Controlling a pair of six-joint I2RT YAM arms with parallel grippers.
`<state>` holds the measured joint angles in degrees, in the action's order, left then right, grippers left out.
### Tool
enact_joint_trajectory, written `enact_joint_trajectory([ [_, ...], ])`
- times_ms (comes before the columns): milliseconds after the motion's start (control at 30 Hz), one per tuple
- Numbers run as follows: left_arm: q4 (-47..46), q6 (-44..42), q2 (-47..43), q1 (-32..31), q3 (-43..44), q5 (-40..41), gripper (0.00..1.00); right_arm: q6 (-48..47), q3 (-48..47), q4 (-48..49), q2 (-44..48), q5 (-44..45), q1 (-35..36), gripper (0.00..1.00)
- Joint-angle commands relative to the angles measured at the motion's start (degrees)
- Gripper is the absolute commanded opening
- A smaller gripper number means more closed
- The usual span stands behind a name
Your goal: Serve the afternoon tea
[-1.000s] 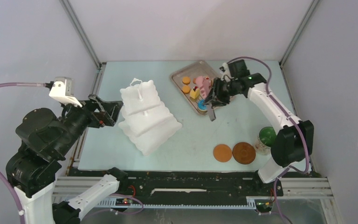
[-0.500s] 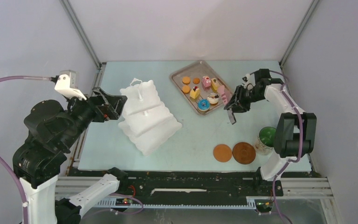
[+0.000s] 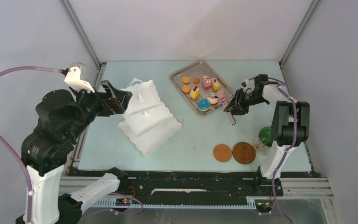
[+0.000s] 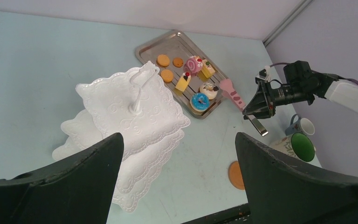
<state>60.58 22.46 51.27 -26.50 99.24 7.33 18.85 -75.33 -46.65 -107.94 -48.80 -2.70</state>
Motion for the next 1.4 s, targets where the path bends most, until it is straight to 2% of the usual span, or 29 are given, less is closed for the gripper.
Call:
enact_joint_trajectory([
  [0, -1.2, -2.2, 0.1, -0.3, 1.6, 0.1, 0.97, -0.5, -0.3, 1.8, -1.5, -2.1, 0.2, 0.38],
  [333, 0.1, -5.3, 0.0, -0.3, 3.8, 2.3, 0.98, 1.9, -0.3, 4.7, -4.2, -2.6, 1.8, 0.4],
  [1067, -0.2, -6.2, -1.1, -0.4, 2.3, 2.8, 0.98, 3.6, -0.3, 7.1, -6.5, -1.5, 2.5, 0.39],
  [1200, -0.1, -6.4, -1.5, -0.4, 2.3, 3.3, 0.98, 4.1, -0.3, 7.4, -6.6, -0.9, 4.3, 0.34],
  [1367, -0.1, -6.5, -1.7, -0.4, 2.1, 3.4, 0.98, 4.7, -0.3, 7.5, -5.6, -0.5, 4.1, 0.2],
])
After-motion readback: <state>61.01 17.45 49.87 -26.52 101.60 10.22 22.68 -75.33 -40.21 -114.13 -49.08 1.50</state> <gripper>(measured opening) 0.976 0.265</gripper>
